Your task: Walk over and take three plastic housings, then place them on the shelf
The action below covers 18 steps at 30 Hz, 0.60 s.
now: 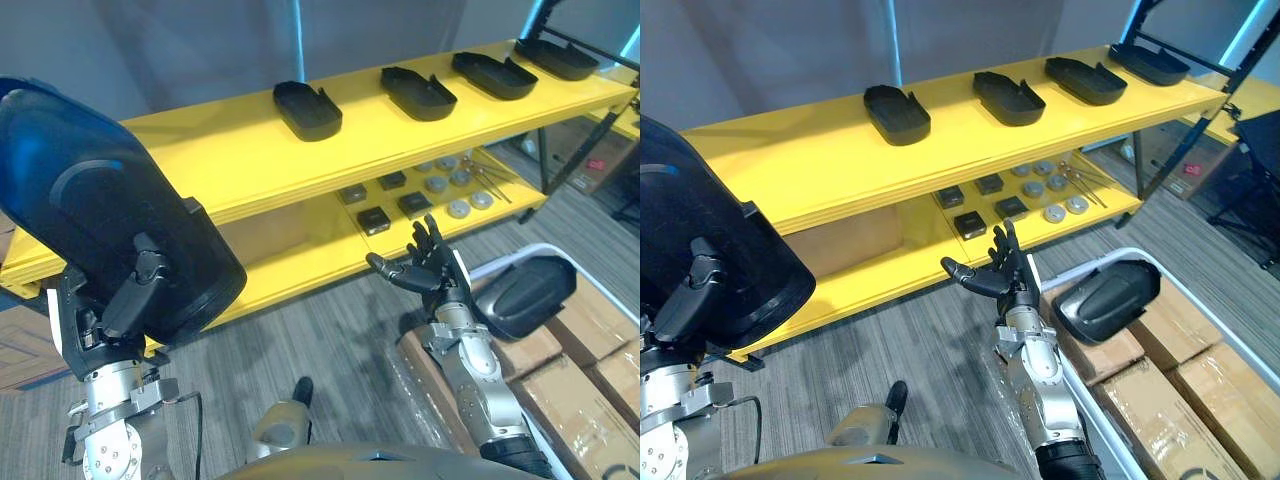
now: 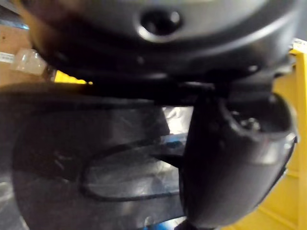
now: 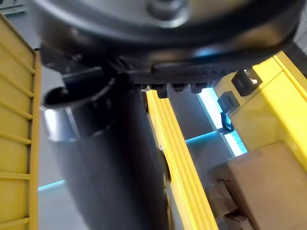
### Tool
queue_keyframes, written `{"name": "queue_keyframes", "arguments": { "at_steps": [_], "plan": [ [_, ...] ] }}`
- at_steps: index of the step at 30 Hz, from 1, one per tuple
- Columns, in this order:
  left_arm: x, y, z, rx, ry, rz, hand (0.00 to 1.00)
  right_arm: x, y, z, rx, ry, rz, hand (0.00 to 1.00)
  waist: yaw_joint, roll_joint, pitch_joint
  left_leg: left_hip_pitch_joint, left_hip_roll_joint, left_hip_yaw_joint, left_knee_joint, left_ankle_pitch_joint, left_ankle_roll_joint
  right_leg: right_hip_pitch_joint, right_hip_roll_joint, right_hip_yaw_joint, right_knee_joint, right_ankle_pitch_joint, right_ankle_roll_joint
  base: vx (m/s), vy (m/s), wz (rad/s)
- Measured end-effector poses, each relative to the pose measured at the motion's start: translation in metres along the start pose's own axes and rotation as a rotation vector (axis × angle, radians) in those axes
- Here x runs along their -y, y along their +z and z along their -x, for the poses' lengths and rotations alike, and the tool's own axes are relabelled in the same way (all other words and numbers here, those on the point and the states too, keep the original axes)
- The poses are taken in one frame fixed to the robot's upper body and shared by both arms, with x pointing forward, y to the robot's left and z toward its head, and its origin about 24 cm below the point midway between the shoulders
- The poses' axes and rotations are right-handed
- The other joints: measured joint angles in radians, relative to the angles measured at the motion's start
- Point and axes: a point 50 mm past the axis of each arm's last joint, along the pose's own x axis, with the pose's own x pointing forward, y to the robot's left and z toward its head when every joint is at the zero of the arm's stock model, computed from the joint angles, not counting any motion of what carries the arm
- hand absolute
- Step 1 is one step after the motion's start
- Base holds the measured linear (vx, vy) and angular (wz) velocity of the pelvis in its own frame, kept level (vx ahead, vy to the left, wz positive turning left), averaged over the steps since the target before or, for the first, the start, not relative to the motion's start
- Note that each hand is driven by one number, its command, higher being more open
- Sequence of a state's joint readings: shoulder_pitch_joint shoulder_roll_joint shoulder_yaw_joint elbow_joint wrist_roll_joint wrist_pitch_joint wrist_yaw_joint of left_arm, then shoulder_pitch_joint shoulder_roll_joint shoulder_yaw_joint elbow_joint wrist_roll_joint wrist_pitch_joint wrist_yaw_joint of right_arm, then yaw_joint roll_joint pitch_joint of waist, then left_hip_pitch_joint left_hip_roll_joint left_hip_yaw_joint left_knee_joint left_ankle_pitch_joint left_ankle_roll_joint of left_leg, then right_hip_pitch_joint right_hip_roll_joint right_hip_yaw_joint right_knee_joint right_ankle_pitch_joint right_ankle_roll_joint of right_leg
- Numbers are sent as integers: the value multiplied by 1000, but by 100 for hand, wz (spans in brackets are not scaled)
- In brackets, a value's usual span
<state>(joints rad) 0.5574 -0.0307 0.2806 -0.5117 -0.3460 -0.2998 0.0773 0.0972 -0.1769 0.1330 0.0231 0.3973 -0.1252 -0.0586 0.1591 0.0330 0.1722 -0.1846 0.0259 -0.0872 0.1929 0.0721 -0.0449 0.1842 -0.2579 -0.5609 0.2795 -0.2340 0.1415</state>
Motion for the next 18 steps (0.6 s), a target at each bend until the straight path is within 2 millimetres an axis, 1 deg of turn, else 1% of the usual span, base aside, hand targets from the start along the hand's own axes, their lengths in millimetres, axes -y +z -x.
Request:
{"name": "queue_keyframes", "arguments": {
  "at_steps": [1, 2, 3, 4, 5, 6, 7, 8, 9, 10, 11, 12, 13, 14, 15, 16, 17, 18],
  "plan": [
    [0, 0, 0, -2, 7, 1, 0, -1, 0, 0, -1, 4, 0, 100, -1, 1, 7, -8, 1, 4, 27, -16, -1, -3, -3, 8, 12, -5, 1, -58, 66, -39],
    [0, -2, 0, -9, 27, 3, 0, -5, -2, 0, -6, 15, -6, 100, -1, 2, 22, -25, 0, 18, 108, -67, 4, 1, -16, 20, 40, -21, 11, -40, 62, -23],
    [0, -2, 0, -9, 29, 3, 0, -6, -3, 0, -7, 17, -10, 100, -1, 1, 24, -26, -1, 20, 120, -74, 3, 3, -18, 20, 42, -25, 14, -24, 65, -16],
    [0, -2, -1, -5, 35, 3, 0, -10, -4, 1, -7, 23, -9, 100, -1, -5, 26, -37, -7, 24, 158, -103, 4, 12, -28, 21, 49, -39, 26, 3, 80, 2],
    [0, -1, -2, 0, 35, 5, 0, -11, -4, 0, -3, 25, -6, 100, -1, -10, 26, -43, -12, 25, 175, -116, 7, 18, -37, 21, 49, -45, 30, 26, 116, 17],
    [1, 0, -6, 14, 27, 3, 0, -15, -4, 0, 5, 25, -16, 100, 0, -36, 26, -51, -22, 38, 215, -140, 27, 27, -48, 18, 40, -55, 44, 87, 155, 25],
    [1, 2, -10, 23, 12, -16, 0, -15, -5, 2, 4, 19, -25, 100, -1, -44, 17, -53, -31, 88, 271, -193, 65, 59, -51, 15, 45, -43, 67, 140, 107, 26],
    [2, 3, -12, 32, 7, -29, 0, -15, -4, 3, 13, 22, -24, 100, 0, -46, 16, -54, -37, 84, 276, -217, 43, 44, -67, 33, 106, -37, 65, 173, 149, 46],
    [5, -3, -18, 31, 5, -37, 0, -13, -3, 3, 22, 18, -23, 100, -7, -41, 14, -50, -58, 58, 278, -223, 53, -64, -118, 110, 324, 18, -9, 153, 205, 72],
    [7, -4, -21, 30, 3, -61, 0, -14, -2, 2, 26, 29, -26, 100, -31, -41, 14, -27, -76, 38, 231, -217, 62, -161, -133, 197, 478, 148, -82, 144, 234, 78],
    [7, -3, -22, 34, 2, -71, 0, -15, -2, 2, 31, 38, -29, 100, -41, -42, 16, -8, -80, 21, 199, -209, 71, -196, -131, 242, 532, 202, -70, 181, 164, 71],
    [8, -2, -25, 44, -2, -80, 0, -18, 0, 2, 51, 58, -34, 100, -58, -37, 20, 20, -85, -15, 160, -191, 94, -250, -109, 295, 615, 161, -68, 246, 83, 59],
    [9, -1, -28, 52, 1, -76, 0, -19, 3, 0, 73, 73, -32, 100, -66, -34, 21, 49, -86, -43, 140, -186, 103, -285, -72, 317, 633, 84, -75, 251, 60, 58],
    [10, 0, -30, 60, 0, -72, 0, -19, 5, 0, 83, 76, -32, 100, -69, -33, 21, 66, -86, -52, 130, -187, 105, -295, -51, 318, 611, 57, -76, 311, 63, 52],
    [13, 2, -34, 79, -7, -62, 0, -19, 10, -2, 108, 80, -29, 100, -70, -30, 21, 92, -86, -75, 113, -190, 107, -309, -5, 318, 514, 18, -82, 295, 27, 65],
    [17, 4, -38, 98, -21, -51, 0, -17, 17, -3, 144, 76, -28, 100, -80, -25, 20, 99, -86, -107, 109, -197, 106, -323, 47, 337, 377, 2, -89, 244, 13, 73],
    [20, 5, -40, 107, -29, -44, 0, -16, 22, -5, 166, 74, -26, 100, -83, -22, 21, 101, -87, -122, 109, -202, 106, -336, 73, 364, 307, 4, -87, 187, -34, 85],
    [25, 3, -44, 110, -49, -30, 0, -12, 31, -7, 207, 63, -19, 100, -85, -14, 22, 108, -90, -156, 111, -211, 99, -357, 118, 428, 194, 15, -75, 189, -67, 94]
  ]
}}
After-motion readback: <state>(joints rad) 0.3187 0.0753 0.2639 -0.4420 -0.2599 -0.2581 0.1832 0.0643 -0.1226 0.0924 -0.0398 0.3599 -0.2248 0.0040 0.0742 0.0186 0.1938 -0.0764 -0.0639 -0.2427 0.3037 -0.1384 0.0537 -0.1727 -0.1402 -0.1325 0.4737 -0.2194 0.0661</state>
